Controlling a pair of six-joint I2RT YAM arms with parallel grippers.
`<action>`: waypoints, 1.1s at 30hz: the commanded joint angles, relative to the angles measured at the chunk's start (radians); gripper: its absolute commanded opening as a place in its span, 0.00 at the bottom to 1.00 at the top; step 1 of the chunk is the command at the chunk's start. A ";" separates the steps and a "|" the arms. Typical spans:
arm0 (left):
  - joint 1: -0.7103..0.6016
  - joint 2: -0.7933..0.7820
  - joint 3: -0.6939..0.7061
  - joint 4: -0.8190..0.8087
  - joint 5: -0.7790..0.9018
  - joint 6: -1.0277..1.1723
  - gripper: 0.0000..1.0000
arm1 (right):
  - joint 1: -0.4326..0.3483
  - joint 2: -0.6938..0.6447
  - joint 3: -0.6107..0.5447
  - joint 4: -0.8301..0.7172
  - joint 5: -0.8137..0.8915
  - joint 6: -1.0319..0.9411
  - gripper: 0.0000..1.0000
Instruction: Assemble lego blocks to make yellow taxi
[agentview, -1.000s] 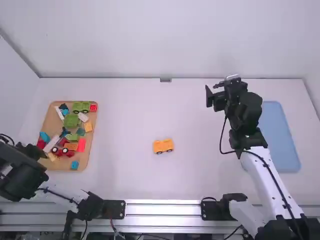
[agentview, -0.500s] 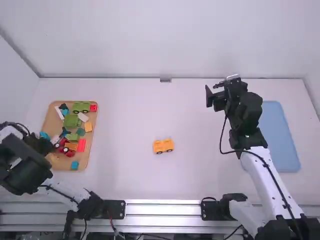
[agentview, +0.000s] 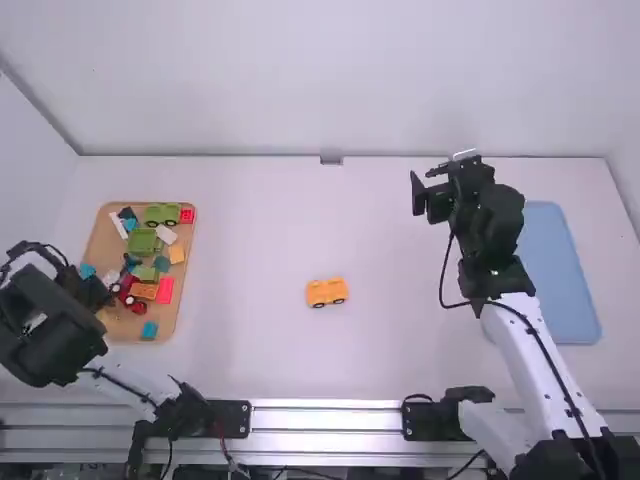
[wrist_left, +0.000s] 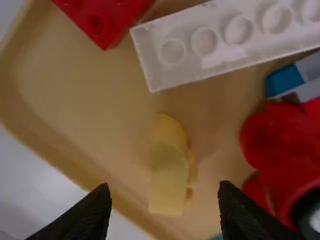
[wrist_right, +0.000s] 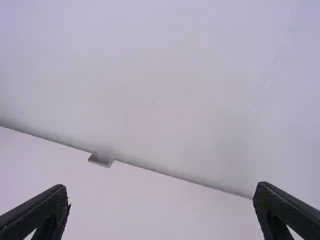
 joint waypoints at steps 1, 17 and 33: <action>0.023 0.010 -0.027 0.010 0.024 0.033 0.53 | 0.005 0.003 0.039 0.002 -0.001 0.002 0.98; 0.020 0.010 -0.111 0.109 0.048 0.066 0.48 | 0.005 0.003 0.039 0.020 -0.001 0.005 0.98; 0.017 0.010 -0.154 0.172 0.049 0.067 0.42 | 0.005 0.003 0.039 0.031 -0.002 0.005 0.98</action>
